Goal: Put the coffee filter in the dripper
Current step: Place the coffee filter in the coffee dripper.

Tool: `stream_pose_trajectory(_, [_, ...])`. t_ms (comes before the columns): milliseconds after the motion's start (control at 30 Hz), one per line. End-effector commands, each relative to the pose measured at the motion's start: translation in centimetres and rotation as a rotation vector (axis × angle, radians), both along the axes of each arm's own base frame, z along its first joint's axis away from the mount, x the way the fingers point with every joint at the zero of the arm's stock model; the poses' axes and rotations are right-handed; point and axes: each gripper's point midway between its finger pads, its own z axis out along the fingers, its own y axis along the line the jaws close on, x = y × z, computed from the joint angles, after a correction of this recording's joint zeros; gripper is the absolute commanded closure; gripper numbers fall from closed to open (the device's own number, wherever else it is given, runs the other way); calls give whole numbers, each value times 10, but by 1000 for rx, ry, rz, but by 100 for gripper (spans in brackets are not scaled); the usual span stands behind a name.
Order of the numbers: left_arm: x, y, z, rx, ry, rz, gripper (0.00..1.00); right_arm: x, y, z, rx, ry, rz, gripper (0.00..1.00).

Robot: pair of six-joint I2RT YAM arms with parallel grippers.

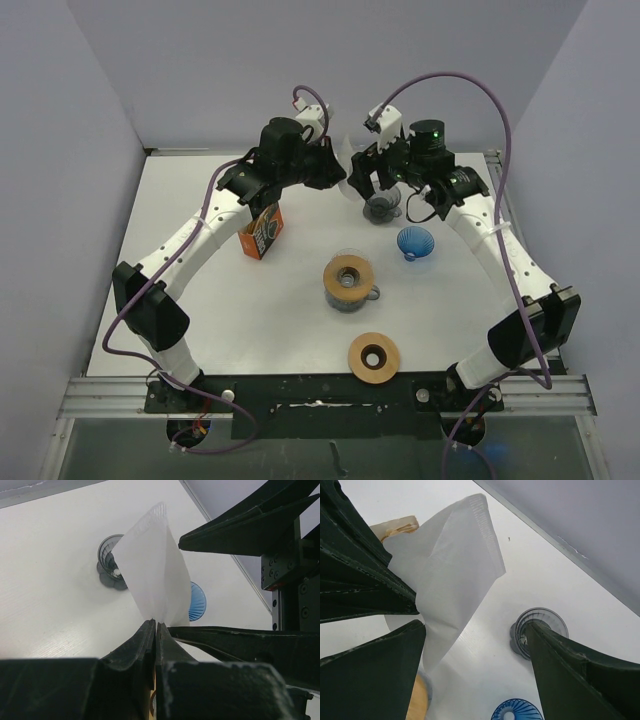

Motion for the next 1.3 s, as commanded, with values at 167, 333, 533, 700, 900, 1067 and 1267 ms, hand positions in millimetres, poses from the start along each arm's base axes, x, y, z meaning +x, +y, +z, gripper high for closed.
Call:
stream_pose_trajectory(167, [2, -1, 17, -23, -58, 1, 100, -9, -12, 36, 4, -112, 1, 16])
stream_pose_trajectory(333, [2, -1, 17, -23, -58, 2, 100, -8, -15, 35, -3, -112, -11, 16])
stream_pose_trajectory(533, [3, -1, 16, -18, -59, 3, 100, -3, -22, 35, -10, -112, -50, 17])
stream_pose_trajectory(700, [4, 0, 16, -13, -63, 6, 100, -3, -25, 34, -2, -107, -55, 18])
stream_pose_trajectory(900, [4, 0, 15, -10, -63, 7, 100, -5, -25, 33, 24, -93, -37, 19])
stream_pose_trajectory(1067, [4, -2, 14, -9, -65, 2, 100, -6, -25, 31, 46, -78, -31, 23])
stream_pose_trajectory(1267, [2, -5, 14, 4, -79, -8, 100, -3, -17, 32, 83, -54, -13, 31])
